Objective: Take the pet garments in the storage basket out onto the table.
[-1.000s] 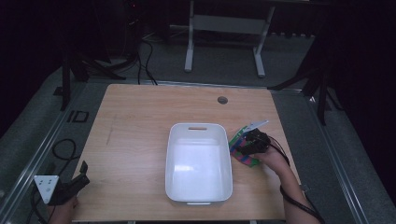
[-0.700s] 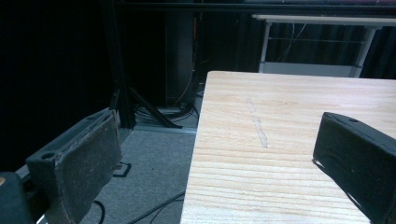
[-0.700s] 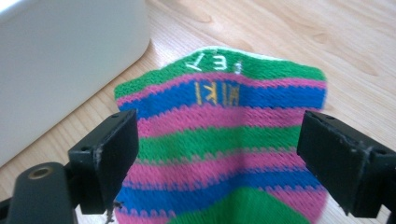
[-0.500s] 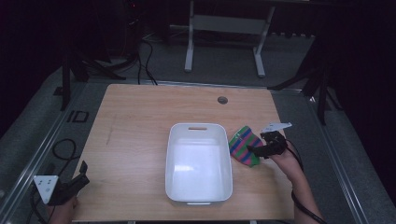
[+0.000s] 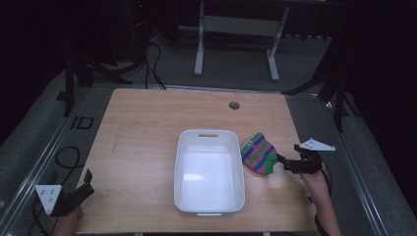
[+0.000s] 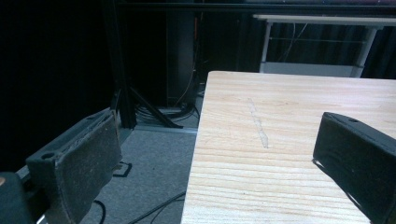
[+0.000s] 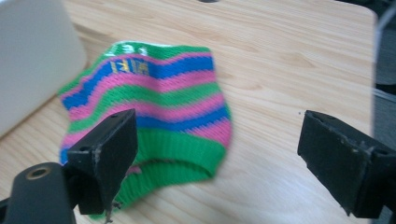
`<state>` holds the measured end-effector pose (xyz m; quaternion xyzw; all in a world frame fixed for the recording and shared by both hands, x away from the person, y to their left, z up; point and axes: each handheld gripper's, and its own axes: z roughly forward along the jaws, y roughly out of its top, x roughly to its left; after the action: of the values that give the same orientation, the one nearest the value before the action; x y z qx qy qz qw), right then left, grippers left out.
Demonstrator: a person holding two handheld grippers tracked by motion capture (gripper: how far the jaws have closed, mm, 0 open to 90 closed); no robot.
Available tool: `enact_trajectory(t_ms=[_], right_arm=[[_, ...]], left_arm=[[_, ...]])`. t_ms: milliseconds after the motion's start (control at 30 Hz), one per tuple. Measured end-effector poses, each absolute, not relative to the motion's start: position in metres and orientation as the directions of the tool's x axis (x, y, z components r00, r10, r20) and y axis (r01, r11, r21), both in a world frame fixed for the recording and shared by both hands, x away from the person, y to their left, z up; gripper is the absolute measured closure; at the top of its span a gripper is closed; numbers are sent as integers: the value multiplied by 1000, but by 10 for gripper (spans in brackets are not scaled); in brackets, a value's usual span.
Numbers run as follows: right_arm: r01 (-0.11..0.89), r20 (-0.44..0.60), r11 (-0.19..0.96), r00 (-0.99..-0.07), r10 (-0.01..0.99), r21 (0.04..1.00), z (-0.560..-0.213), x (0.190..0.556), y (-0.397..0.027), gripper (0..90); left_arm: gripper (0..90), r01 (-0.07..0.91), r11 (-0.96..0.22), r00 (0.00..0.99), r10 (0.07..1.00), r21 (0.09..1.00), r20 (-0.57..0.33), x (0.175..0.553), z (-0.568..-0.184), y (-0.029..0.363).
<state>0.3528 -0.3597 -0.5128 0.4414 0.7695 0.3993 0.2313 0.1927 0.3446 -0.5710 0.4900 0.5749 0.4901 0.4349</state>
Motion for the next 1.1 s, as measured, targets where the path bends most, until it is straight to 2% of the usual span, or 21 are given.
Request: enact_trajectory(t_ms=[167, 567, 833, 1100], right_arm=[[511, 22, 261, -483, 876, 819, -521, 340, -373, 123], [506, -15, 262, -440, 898, 822, -546, 303, -385, 128], [420, -27, 178, -341, 940, 890, -552, 280, -393, 130], [377, -66, 150, -226, 972, 914, -556, 267, -400, 129]], left_arm=[[13, 137, 40, -143, 990, 990, -20, 193, -571, 345], [13, 138, 35, -143, 990, 990, -15, 193, -571, 344], [13, 139, 32, -143, 990, 990, -12, 192, -571, 344], [13, 139, 31, -141, 990, 990, -11, 193, -571, 344]])
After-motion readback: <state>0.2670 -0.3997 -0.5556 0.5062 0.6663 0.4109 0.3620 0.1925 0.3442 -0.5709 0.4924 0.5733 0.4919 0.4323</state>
